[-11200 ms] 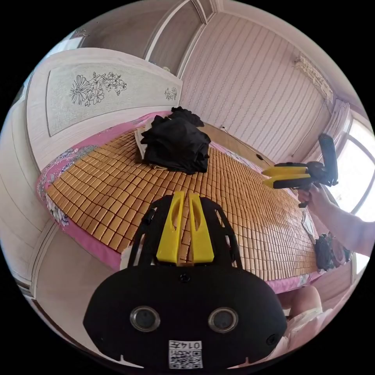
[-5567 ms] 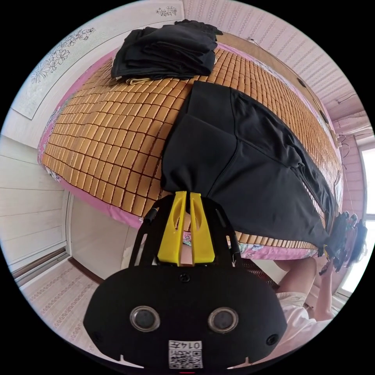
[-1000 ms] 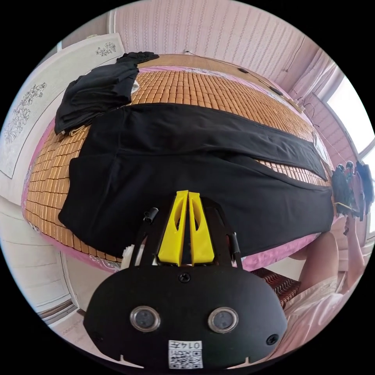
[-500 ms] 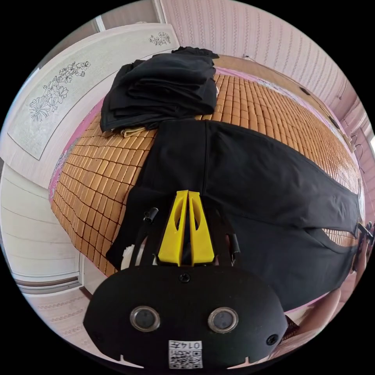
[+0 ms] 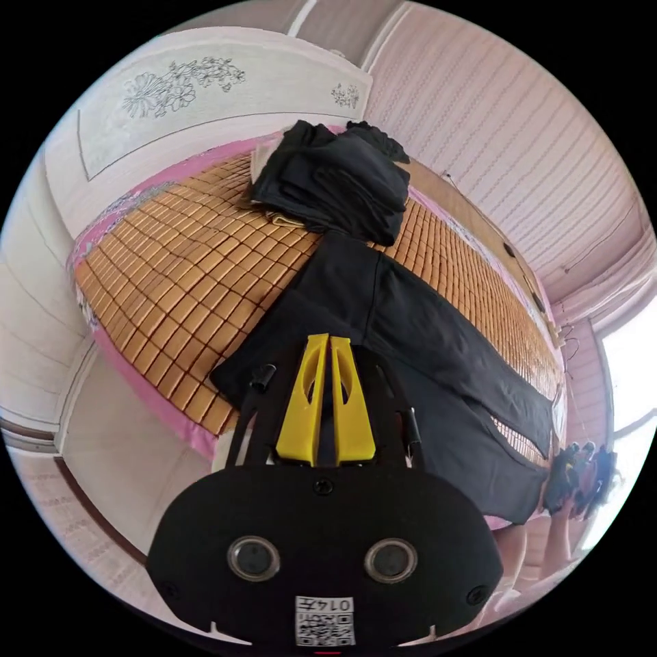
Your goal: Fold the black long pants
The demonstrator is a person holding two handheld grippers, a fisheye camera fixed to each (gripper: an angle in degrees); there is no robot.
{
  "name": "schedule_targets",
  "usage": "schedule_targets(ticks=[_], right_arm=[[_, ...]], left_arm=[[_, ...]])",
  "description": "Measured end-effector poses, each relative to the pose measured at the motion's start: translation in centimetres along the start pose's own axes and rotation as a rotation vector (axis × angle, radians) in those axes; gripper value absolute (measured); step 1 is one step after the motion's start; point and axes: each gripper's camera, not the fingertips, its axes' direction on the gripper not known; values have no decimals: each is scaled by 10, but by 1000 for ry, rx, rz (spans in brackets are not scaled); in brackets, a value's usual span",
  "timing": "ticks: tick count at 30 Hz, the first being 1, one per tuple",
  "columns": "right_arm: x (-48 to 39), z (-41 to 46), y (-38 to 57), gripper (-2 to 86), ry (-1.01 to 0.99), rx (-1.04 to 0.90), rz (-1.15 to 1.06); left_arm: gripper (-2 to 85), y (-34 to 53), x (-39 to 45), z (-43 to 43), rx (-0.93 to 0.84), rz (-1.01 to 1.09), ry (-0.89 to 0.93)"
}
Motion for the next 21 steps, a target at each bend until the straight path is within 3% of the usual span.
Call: schedule_targets(ticks=[5, 9, 14, 16, 21], right_arm=[[87, -19, 96, 85, 55, -165, 329], [137, -18, 158, 125, -72, -197, 563], [155, -1, 172, 132, -166, -211, 621], [157, 3, 169, 127, -202, -186, 630], [157, 22, 152, 82, -202, -254, 566]], left_arm=[[63, 29, -71, -22, -40, -174, -7], [86, 37, -108, -21, -43, -311, 97], [95, 23, -123, -7, -74, -358, 139], [47, 17, -127, -5, -115, -367, 62], [-4, 15, -141, -16, -113, -338, 106]])
